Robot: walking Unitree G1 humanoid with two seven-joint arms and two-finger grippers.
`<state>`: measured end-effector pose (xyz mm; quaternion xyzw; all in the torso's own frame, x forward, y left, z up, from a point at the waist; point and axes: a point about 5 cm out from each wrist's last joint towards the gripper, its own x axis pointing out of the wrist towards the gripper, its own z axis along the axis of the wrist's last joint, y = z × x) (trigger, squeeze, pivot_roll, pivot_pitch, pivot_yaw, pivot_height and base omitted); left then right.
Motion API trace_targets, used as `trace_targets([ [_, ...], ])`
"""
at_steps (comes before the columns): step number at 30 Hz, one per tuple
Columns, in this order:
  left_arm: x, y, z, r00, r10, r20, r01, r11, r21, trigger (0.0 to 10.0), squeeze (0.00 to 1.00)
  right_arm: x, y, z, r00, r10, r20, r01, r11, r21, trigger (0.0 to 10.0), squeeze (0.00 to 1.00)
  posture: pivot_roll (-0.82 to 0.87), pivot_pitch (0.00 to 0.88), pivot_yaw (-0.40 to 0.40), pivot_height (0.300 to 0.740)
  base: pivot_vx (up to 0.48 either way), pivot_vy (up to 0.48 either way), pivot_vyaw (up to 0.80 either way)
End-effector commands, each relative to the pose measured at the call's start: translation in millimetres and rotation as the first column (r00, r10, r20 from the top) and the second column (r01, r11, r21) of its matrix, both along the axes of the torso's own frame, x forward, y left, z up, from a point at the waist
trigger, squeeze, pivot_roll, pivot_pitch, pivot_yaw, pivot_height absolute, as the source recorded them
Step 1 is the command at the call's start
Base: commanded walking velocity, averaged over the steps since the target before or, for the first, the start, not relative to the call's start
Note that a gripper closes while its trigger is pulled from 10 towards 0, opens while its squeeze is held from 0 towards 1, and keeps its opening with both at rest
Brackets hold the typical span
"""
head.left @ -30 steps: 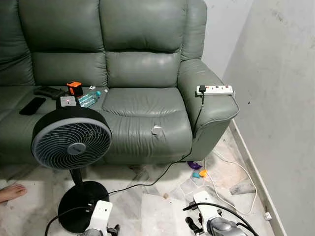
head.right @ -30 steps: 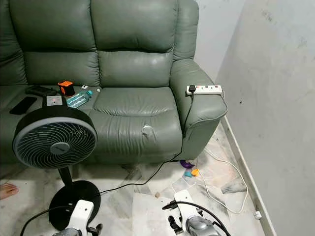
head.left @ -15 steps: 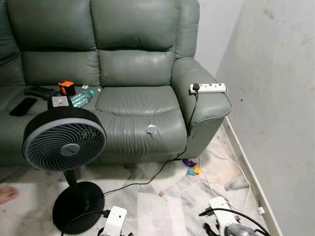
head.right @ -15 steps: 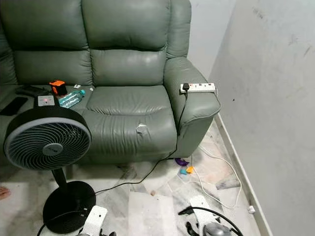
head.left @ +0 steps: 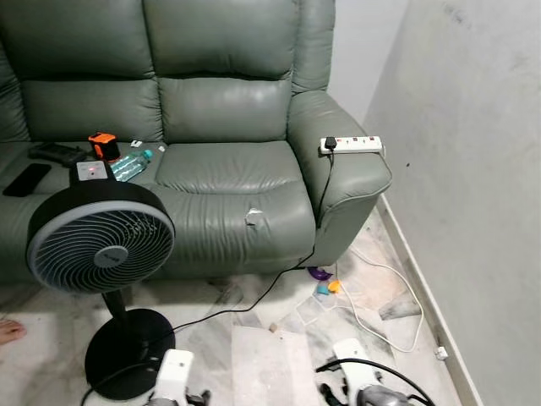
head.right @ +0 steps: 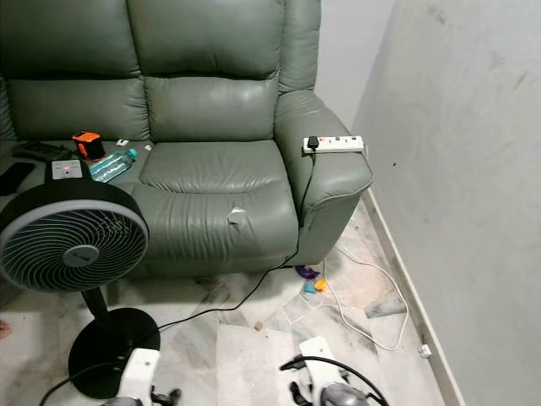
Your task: Hang keys on a hook
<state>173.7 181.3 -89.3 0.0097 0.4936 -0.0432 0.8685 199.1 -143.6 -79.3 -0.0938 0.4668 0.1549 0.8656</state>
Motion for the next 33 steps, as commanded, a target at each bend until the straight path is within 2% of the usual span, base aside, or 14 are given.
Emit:
trace_targets([
  [1,-1.0,-9.9,-1.0,0.999,-0.039,0.009,0.039,0.999,-0.013,10.0,0.00,12.6,-6.4,7.2,0.999,-0.019,0.044,0.019,1.000,-0.005,10.0,0.00,0.08,0.066,-0.082,0.740,0.000,0.000,0.00],
  [2,3.2,-15.2,0.6,0.998,-0.057,0.027,0.057,0.998,-0.022,10.0,0.00,20.8,-8.7,12.1,0.997,-0.023,0.071,0.024,1.000,-0.006,10.0,0.00,0.09,0.037,-0.067,0.740,0.000,0.000,0.00],
  [4,7.6,-18.7,2.5,0.998,-0.049,0.041,0.050,0.998,-0.040,10.0,0.00,26.4,-11.3,15.5,0.996,-0.036,0.088,0.037,0.999,-0.011,10.0,0.00,0.08,0.028,-0.056,0.740,0.000,0.000,0.00],
  [5,10.7,-23.0,4.1,0.993,-0.109,0.053,0.111,0.993,-0.037,10.0,0.00,29.5,-18.7,17.4,0.992,-0.079,0.099,0.083,0.996,-0.036,10.0,0.00,0.07,0.006,-0.042,0.740,0.000,0.000,0.00],
  [7,13.1,-24.7,5.4,0.985,-0.160,0.058,0.162,0.986,-0.034,10.0,0.00,30.9,-23.3,18.4,0.987,-0.119,0.103,0.124,0.991,-0.043,10.0,0.00,0.07,0.006,-0.040,0.740,0.000,0.000,0.00],
  [10,16.4,-22.7,7.0,0.980,-0.190,0.053,0.191,0.981,-0.014,10.0,0.00,29.2,-24.8,17.1,0.972,-0.217,0.089,0.217,0.976,0.004,10.0,0.00,0.08,0.000,-0.032,0.740,0.000,0.000,0.00],
  [11,18.0,-20.9,7.8,0.976,-0.209,0.054,0.209,0.978,0.001,10.0,0.00,27.4,-22.6,15.9,0.974,-0.214,0.080,0.214,0.977,0.016,10.0,0.00,0.08,0.000,-0.029,0.740,0.000,0.000,0.00],
  [13,22.1,-11.7,10.2,0.981,-0.183,0.060,0.181,0.983,0.034,10.0,0.00,22.7,-15.3,12.8,0.982,-0.175,0.067,0.173,0.984,0.028,10.0,0.00,0.06,0.000,-0.023,0.740,0.000,0.000,0.00],
  [18,23.6,-3.8,11.4,0.987,-0.150,0.054,0.148,0.988,0.044,10.0,0.00,18.1,-10.1,9.9,0.982,-0.177,0.059,0.175,0.984,0.034,10.0,0.00,0.06,0.000,-0.019,0.740,0.000,0.000,0.00],
  [21,21.3,-5.4,10.3,0.988,-0.147,0.055,0.146,0.989,0.025,10.0,0.00,16.2,-11.4,8.7,0.982,-0.184,0.049,0.182,0.983,0.027,10.0,0.00,0.05,0.000,-0.017,0.740,0.000,0.000,0.00],
  [25,12.0,-8.4,5.2,0.988,-0.152,0.030,0.151,0.988,0.029,10.0,0.00,13.7,-17.1,7.4,0.987,-0.151,0.048,0.152,0.988,-0.019,10.0,0.00,0.04,0.000,-0.014,0.740,0.000,0.000,-0.71],
  [33,15.1,-9.2,7.0,0.984,-0.175,0.045,0.173,0.984,0.031,10.0,0.00,7.1,-26.9,4.3,0.992,-0.123,0.029,0.124,0.990,-0.067,10.0,0.00,0.04,0.000,-0.019,0.740,0.000,0.000,-0.75],
])
